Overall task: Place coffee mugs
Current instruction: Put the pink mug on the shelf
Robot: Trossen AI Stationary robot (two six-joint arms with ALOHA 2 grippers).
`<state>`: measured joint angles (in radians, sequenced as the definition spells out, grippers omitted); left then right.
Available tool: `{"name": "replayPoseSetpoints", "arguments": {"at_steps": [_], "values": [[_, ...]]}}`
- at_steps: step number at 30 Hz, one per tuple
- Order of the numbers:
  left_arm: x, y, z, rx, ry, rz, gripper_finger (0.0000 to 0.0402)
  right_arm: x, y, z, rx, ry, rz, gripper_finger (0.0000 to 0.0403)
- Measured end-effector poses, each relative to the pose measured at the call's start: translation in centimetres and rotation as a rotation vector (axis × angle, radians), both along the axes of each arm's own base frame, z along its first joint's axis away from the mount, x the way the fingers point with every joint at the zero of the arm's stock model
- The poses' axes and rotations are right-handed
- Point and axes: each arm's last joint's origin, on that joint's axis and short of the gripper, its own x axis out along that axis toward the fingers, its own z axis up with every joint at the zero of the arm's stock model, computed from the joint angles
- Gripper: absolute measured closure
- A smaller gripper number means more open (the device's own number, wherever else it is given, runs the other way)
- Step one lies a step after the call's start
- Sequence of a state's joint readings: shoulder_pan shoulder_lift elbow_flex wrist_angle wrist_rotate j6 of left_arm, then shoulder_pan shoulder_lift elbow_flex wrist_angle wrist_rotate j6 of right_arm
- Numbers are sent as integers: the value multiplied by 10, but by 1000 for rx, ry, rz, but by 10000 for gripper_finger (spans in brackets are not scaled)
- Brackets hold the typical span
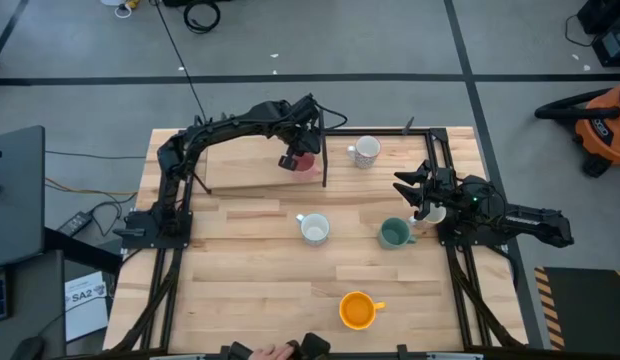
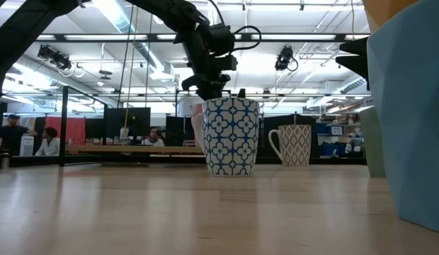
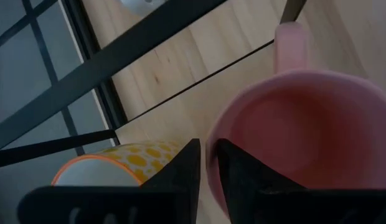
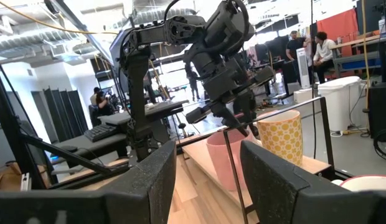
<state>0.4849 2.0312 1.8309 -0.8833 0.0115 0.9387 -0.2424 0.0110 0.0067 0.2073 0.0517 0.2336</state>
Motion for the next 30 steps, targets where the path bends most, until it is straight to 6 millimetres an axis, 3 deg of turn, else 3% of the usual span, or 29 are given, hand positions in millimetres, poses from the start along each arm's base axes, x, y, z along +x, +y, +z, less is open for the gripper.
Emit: {"name": "replayPoseSetpoints", "arguments": {"at_steps": [22,30], "values": [[4,4,3,81,-38,35,338,0,0,0,0,0,0,218],[5,-4,11,177,-4,76,338,0,0,0,0,0,0,218]]}}
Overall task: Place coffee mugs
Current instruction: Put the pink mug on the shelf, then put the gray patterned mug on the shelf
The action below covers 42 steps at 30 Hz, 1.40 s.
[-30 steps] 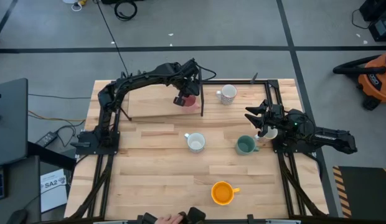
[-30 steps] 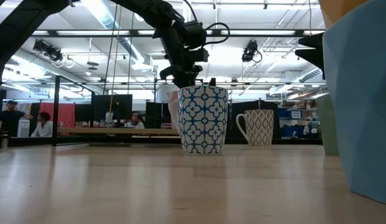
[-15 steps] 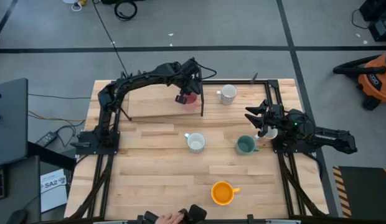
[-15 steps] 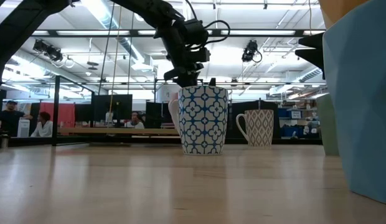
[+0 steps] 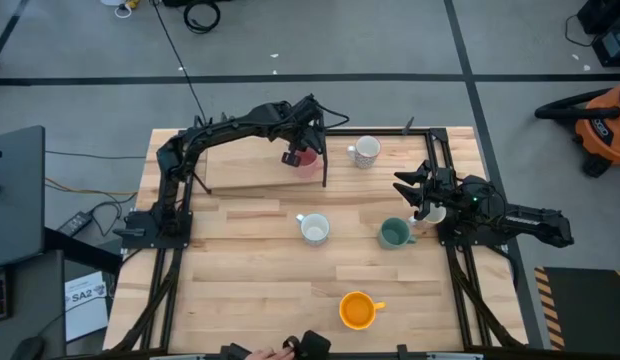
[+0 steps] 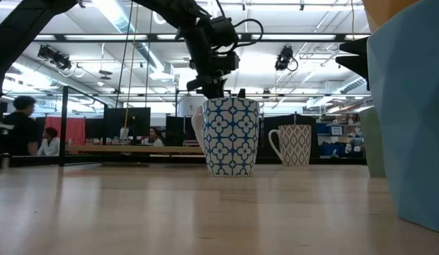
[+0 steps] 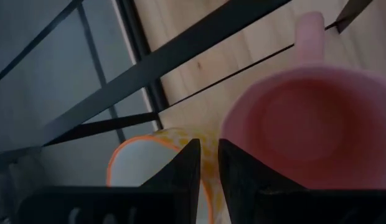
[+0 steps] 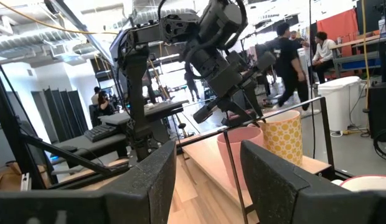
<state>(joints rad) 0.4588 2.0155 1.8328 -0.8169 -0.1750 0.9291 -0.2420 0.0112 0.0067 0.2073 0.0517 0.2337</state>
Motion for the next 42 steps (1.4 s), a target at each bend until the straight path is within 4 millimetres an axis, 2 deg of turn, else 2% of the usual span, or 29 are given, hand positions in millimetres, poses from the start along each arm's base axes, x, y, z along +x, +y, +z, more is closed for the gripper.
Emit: {"name": "replayPoseSetpoints", "arguments": {"at_steps": [4,9,12,17,20,23,28,32,37,42], "values": [[-6,-6,12,4,-4,-3,338,0,0,0,3,-2,1,218],[-23,-16,40,-38,-59,54,338,-1,-1,2,41,-40,-28,218],[-42,-23,59,-145,-103,94,338,-2,-2,6,75,-91,-63,218],[-79,-31,88,-430,-184,119,338,-4,-3,10,92,-143,-123,218],[-97,-36,92,-544,-225,125,338,-5,-4,15,97,-151,-145,218],[-114,-42,81,-597,-245,158,340,-5,-4,28,96,-159,-147,218],[-136,-55,40,-622,-299,245,350,1,-9,52,120,-74,-227,218],[-153,-65,13,-631,-366,317,351,14,-18,74,178,46,-330,218],[-167,-78,-9,-619,-447,407,351,39,-41,103,280,218,-476,218],[-167,-87,-19,-563,-483,429,351,62,-73,125,397,395,-604,218]]}}
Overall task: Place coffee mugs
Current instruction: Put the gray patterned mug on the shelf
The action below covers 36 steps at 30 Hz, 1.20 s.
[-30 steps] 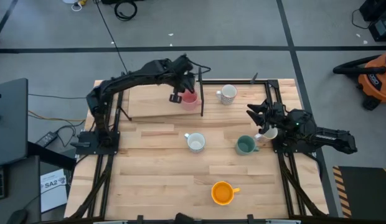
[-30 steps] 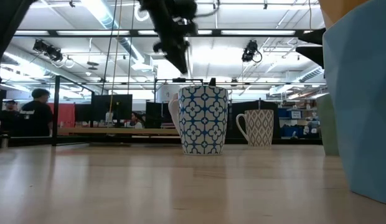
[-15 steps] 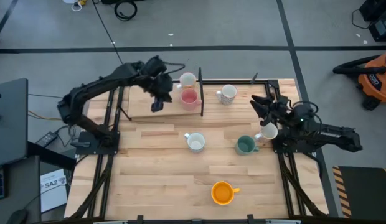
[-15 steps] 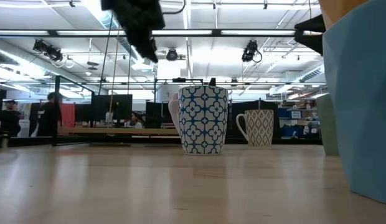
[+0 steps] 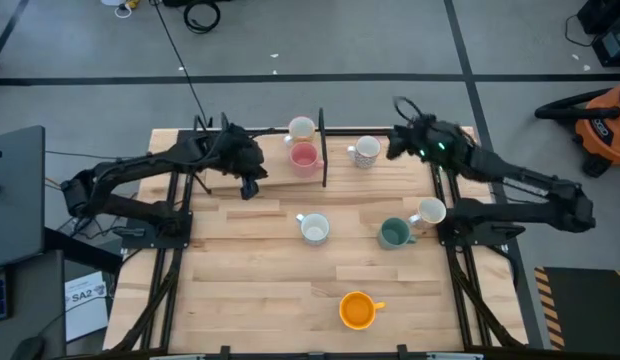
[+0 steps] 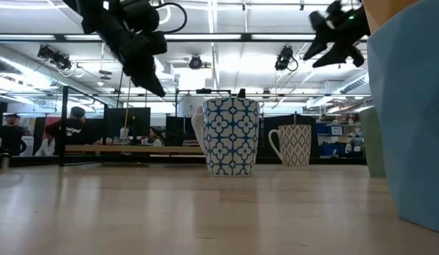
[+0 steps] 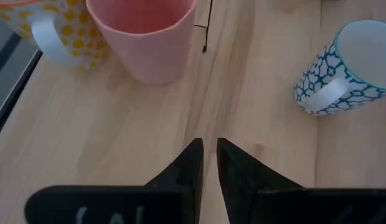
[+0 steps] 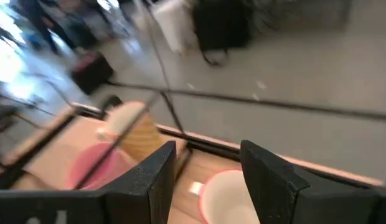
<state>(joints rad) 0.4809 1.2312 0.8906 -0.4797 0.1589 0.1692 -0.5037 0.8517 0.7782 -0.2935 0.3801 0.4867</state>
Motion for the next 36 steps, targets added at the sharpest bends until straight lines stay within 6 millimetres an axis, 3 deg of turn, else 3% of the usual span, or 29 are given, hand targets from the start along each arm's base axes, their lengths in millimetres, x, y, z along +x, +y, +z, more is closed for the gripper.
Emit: {"name": "replayPoseSetpoints", "arguments": {"at_steps": [7,15,27,36], "values": [[5,-5,3,34,-24,-9,351,23,-51,4,257,153,-56,218],[9,-5,6,55,-66,-16,351,37,-91,-17,425,250,-79,218],[9,-5,6,55,-64,-17,351,54,-112,-65,608,365,-46,218],[9,-5,6,55,-64,-17,351,61,-119,-87,669,416,-44,218]]}}
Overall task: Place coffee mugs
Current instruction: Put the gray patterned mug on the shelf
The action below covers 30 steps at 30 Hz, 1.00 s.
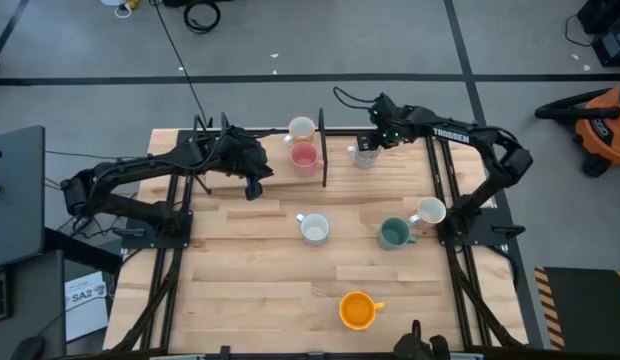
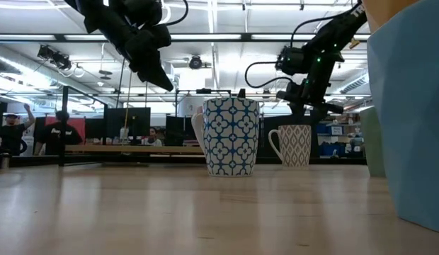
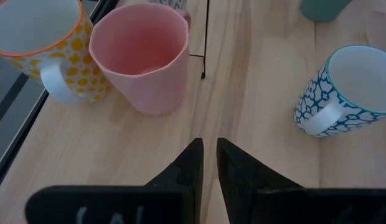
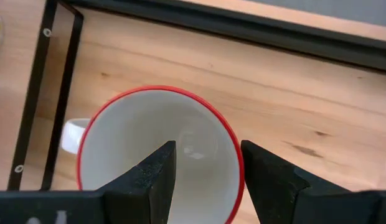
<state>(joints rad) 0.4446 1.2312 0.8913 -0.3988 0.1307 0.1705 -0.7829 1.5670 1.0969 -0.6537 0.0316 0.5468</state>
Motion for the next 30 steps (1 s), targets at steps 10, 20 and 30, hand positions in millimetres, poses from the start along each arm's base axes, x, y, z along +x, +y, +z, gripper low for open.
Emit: {"name": "replayPoseSetpoints", "arguments": {"at_steps": [10,20,30], "values": [[0,0,0,1,-2,0,351,-2,2,-2,26,27,6,257],[1,0,0,2,-4,0,351,-3,3,-2,19,48,42,369],[1,0,0,1,-6,0,351,-2,5,0,75,18,105,377]]}}
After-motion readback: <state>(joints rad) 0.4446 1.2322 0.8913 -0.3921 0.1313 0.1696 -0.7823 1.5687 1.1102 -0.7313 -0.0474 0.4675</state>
